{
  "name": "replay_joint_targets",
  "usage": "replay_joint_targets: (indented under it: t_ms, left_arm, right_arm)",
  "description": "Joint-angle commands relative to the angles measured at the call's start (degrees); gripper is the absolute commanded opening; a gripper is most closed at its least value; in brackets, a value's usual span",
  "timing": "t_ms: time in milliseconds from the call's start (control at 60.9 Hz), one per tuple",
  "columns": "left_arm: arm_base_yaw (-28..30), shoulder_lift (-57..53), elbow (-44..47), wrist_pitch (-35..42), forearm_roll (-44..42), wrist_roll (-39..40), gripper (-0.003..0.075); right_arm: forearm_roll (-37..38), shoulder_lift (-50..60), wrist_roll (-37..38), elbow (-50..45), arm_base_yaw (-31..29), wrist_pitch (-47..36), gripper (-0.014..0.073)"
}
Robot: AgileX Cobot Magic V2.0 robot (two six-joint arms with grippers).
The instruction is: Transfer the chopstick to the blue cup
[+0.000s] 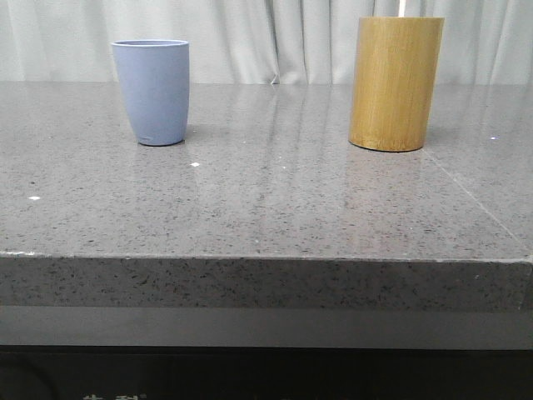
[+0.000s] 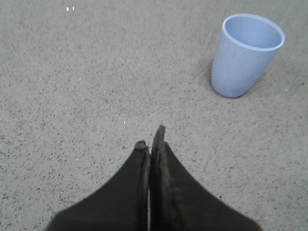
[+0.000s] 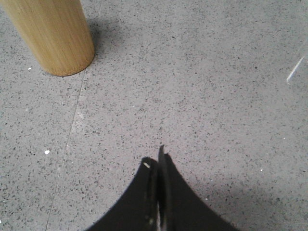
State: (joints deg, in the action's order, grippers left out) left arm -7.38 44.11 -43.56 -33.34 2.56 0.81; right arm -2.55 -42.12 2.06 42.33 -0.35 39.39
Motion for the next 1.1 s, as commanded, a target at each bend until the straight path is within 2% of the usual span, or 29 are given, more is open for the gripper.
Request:
replay_joint_targets:
  t_ms: [0, 82, 115, 279, 345, 492, 607, 738, 870, 1083]
  left_arm:
    - [-0.41, 0.81, -1.81, 4.68, -0.52, 0.19, -0.0013]
    - [-0.41, 1.04, -1.81, 4.97, -0.80, 0.19, 0.0045]
    - [-0.41, 1.04, -1.81, 5.05, -1.09, 0.19, 0.0087]
    - [-0.41, 1.04, -1.81, 6.19, -1.08, 0.19, 0.0447]
    - [-0.41, 1.04, -1.81, 6.29, -1.08, 0.19, 0.0508]
    - [-1.25, 3.75, -4.69, 2.55, -0.84, 0.19, 0.0513]
    - [-4.04, 8.08, -9.49, -1.24, -0.84, -0.81, 0.0513]
    - [-8.21, 13.96, -14.88, -1.91, -1.13, -1.36, 0.0513]
    - [-10.67, 20.57, -22.01, -3.97, -1.49, -1.36, 0.0513]
    - [-10.81, 31.84, -36.28, -12.89, -1.20, -1.36, 0.0513]
  right_arm:
    - [1.62, -0.07, -0.74, 1.94, -0.41, -4.30, -0.0056]
    - [2.55, 0.00, -0.74, 1.94, -0.41, -3.94, 0.0007]
    - [3.16, 0.00, -0.74, 1.94, -0.41, -3.67, 0.0064]
    - [3.40, 0.00, -0.74, 1.94, -0.41, -2.66, 0.0426]
    - [3.40, 0.00, -0.74, 1.94, -0.41, -2.66, 0.0513]
    - [3.40, 0.00, -0.74, 1.94, -0.41, -2.66, 0.0526]
    - [3.40, 0.00, -0.74, 1.94, -0.41, -2.61, 0.0526]
    - [3.28, 0.00, -0.74, 1.94, -0.41, -2.61, 0.0526]
    - [3.22, 0.00, -0.74, 1.94, -0.41, -2.61, 0.0526]
    - [3.22, 0.00, -0.74, 1.94, -0.41, -2.61, 0.0526]
